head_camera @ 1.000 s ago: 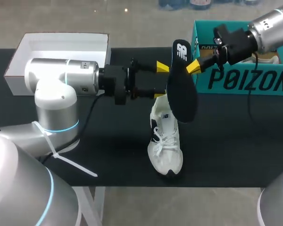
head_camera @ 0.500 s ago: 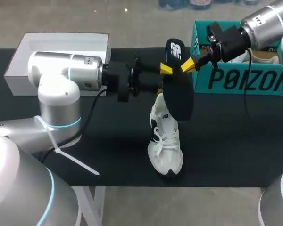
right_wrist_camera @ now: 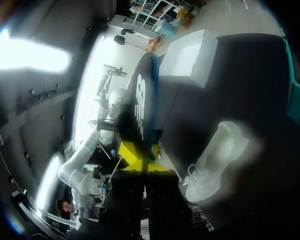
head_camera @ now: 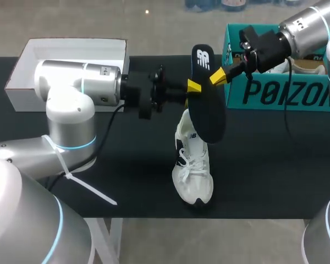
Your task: Take the shoe out of the shoebox, open the shoe tongue, remove and reinsert the insole, then place the shoe into the shoebox
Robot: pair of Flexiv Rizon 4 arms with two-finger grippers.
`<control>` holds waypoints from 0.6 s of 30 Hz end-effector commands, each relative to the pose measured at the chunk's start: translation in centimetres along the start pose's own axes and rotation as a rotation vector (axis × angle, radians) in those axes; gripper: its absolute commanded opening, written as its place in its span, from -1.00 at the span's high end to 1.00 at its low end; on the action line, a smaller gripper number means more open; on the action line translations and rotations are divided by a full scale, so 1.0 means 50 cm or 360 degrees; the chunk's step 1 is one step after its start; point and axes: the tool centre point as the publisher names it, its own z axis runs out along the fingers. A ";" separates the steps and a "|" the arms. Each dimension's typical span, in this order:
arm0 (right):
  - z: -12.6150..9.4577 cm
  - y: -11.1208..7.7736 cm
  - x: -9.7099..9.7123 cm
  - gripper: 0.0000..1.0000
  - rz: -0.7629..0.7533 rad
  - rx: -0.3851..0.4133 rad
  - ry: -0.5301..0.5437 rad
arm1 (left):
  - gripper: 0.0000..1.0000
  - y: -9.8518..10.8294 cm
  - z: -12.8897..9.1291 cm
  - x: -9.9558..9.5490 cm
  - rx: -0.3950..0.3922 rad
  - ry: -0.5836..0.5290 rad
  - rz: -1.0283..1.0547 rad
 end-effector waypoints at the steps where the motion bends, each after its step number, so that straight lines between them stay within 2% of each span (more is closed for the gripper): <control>1: 0.003 -0.001 0.001 1.00 0.0000 -0.0005 0.0000 | 1.00 -0.004 0.004 0.000 -0.0010 0.0007 0.0006; 16: 0.014 -0.009 0.003 1.00 0.0020 -0.0023 -0.0009 | 1.00 -0.016 -0.001 0.001 -0.0021 -0.0005 0.0017; 17: 0.013 -0.010 0.003 0.87 0.0034 -0.0035 -0.0012 | 1.00 -0.016 -0.002 0.001 -0.0022 -0.0006 0.0018; 18: 0.011 -0.011 0.002 0.20 0.0043 -0.0044 -0.0024 | 1.00 -0.017 -0.003 0.001 -0.0022 -0.0008 0.0018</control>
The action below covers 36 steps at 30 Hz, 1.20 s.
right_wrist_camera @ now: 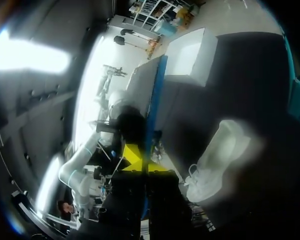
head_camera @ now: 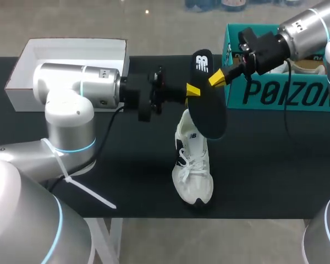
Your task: Take the shoe out of the shoebox, open the shoe tongue, remove and reinsert the insole, then place the shoe into the shoebox
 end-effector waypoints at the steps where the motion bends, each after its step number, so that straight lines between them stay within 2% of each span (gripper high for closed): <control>1: -0.001 -0.009 0.002 -1.00 0.0029 -0.0042 -0.0031 | 1.00 -0.007 -0.001 -0.001 -0.0011 0.0001 0.0004; 5: -0.018 -0.016 0.001 -1.00 0.0038 -0.0095 -0.0091 | 1.00 -0.009 -0.007 -0.001 -0.0010 0.0000 0.0004; 8: -0.041 -0.029 0.008 -1.00 0.0011 -0.0100 -0.0199 | 1.00 -0.008 -0.011 0.002 0.0005 0.0015 -0.0005; 17: -0.117 -0.081 0.101 -1.00 -0.0239 -0.0048 -0.0591 | 1.00 -0.005 -0.028 0.021 0.0023 0.0041 -0.0046; 20: -0.147 -0.100 0.136 -1.00 -0.0327 -0.0076 -0.0677 | 1.00 -0.003 -0.031 0.024 0.0026 0.0052 -0.0049; 25: -0.195 -0.127 0.185 -1.00 -0.0422 -0.0116 -0.0954 | 1.00 0.002 -0.034 0.028 0.0030 0.0066 -0.0054; 31: -0.217 -0.144 0.216 -1.00 -0.0437 -0.0063 -0.1285 | 1.00 0.006 -0.033 0.032 0.0045 0.0077 -0.0059; 36: -0.226 -0.148 0.226 -1.00 -0.0447 0.0007 -0.1494 | 1.00 0.006 -0.031 0.034 0.0053 0.0085 -0.0060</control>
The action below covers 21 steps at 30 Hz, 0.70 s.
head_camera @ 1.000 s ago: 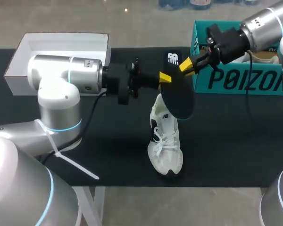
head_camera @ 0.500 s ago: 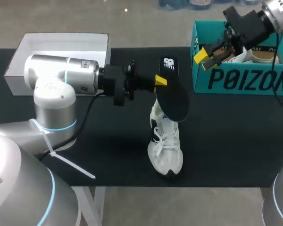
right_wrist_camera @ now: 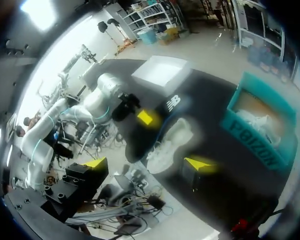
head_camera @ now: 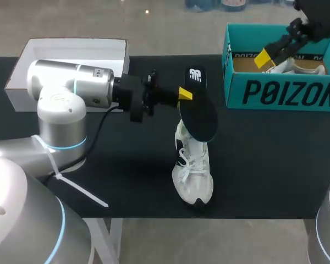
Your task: Take the shoe out of the shoebox, open the shoe tongue, remove and reinsert the insole, then place the shoe into the shoebox
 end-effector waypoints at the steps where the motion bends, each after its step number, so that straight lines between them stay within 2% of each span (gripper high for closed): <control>1: -0.025 0.010 0.014 -1.00 -0.0027 0.0088 -0.0529 | 1.00 0.004 0.003 -0.001 0.0009 0.0011 -0.0001; 14: -0.038 0.015 0.024 -1.00 -0.0083 0.0081 -0.0641 | 1.00 0.006 -0.004 0.000 0.0013 0.0030 -0.0006; 16: -0.038 0.015 0.024 -1.00 -0.0083 0.0081 -0.0641 | 1.00 0.008 -0.003 -0.001 -0.0043 0.0041 -0.0024; 21: -0.038 0.015 0.024 -1.00 -0.0083 0.0081 -0.0641 | 1.00 0.008 -0.003 -0.001 -0.0043 0.0041 -0.0024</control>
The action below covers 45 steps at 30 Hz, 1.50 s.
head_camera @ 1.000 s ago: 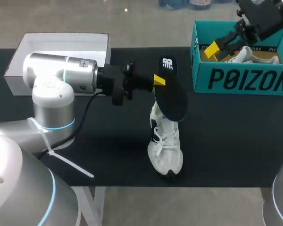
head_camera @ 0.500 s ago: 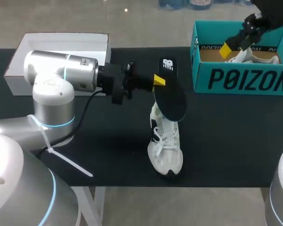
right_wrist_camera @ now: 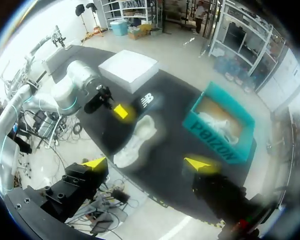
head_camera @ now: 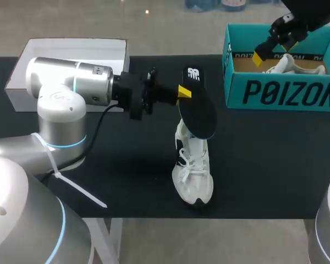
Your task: Take the shoe out of the shoebox, open the shoe tongue, remove and reinsert the insole, then place the shoe into the shoebox
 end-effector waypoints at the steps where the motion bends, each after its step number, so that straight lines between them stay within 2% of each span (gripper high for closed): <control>1: 0.002 0.002 -0.001 -1.00 0.0002 0.0003 0.0003 | 1.00 -0.006 0.002 -0.003 -0.0012 0.0008 0.0001; 43: 0.002 0.002 -0.001 -1.00 0.0002 0.0003 0.0003 | 1.00 -0.006 0.002 -0.003 -0.0012 0.0008 0.0001; 45: 0.002 0.002 -0.001 -1.00 0.0002 0.0003 0.0003 | 1.00 -0.010 -0.007 -0.002 0.0009 -0.0018 -0.0072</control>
